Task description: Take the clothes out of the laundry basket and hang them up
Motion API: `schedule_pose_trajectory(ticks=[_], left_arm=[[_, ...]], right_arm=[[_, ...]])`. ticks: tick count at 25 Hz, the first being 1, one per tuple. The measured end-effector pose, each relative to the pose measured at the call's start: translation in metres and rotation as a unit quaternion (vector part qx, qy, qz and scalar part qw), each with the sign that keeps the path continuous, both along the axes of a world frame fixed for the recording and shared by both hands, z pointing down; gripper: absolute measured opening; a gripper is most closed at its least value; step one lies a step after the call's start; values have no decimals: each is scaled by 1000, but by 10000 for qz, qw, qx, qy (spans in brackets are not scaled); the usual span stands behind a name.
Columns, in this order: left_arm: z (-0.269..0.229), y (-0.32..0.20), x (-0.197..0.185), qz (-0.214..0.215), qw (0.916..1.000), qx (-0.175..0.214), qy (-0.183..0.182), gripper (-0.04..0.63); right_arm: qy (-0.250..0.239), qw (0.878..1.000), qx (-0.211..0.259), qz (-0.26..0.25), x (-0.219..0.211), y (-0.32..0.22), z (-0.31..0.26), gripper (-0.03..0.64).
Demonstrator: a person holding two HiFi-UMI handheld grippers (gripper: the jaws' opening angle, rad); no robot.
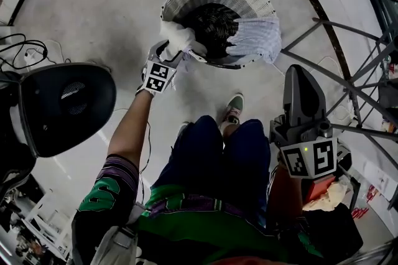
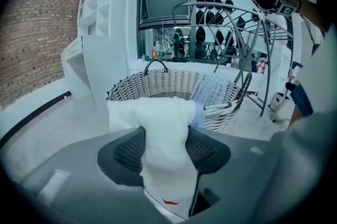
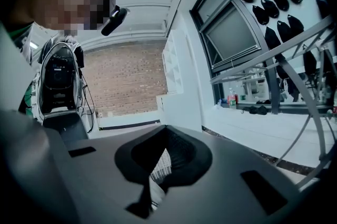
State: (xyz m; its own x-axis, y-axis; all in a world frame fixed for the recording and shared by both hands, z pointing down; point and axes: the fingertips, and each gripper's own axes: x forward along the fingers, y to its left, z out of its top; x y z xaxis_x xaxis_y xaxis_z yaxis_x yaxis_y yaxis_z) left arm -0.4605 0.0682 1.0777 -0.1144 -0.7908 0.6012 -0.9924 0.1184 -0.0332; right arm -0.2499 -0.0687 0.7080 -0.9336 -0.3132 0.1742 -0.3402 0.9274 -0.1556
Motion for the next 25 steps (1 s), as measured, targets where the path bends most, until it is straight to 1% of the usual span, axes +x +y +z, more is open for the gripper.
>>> schedule_pose_trajectory(ticks=[1,2,3,5,9,13,20,25], left_arm=[[-1,1,0,-24,10000,-80,-7,212],[-2,2,-1,-59,9999,-145,-13,149],[-4,4,-2,-97,9998,-194,-13,108],[-7,8,-3,-156,9996,-253,18,85],[-21,18,2,-213,9994,-253,134,75],[-56,23,2,-246,9995,-102,151,74],[-162,30,7,-200,9996,178,41,75],[-241,36,9,-110,9992,374,-124,75]], right_arm=[[23,10000,-17,8,1,0,-2,0],[45,10000,-33,20,3,-1,-4,0],[60,10000,-48,33,3,-1,-7,0],[70,9999,-71,61,4,-4,-13,0],[107,9999,-114,60,3,-4,-27,0],[119,9998,-119,51,1,6,-53,0],[98,9995,-244,178,23,29,-122,0],[-15,9995,-142,271,33,45,-180,0]])
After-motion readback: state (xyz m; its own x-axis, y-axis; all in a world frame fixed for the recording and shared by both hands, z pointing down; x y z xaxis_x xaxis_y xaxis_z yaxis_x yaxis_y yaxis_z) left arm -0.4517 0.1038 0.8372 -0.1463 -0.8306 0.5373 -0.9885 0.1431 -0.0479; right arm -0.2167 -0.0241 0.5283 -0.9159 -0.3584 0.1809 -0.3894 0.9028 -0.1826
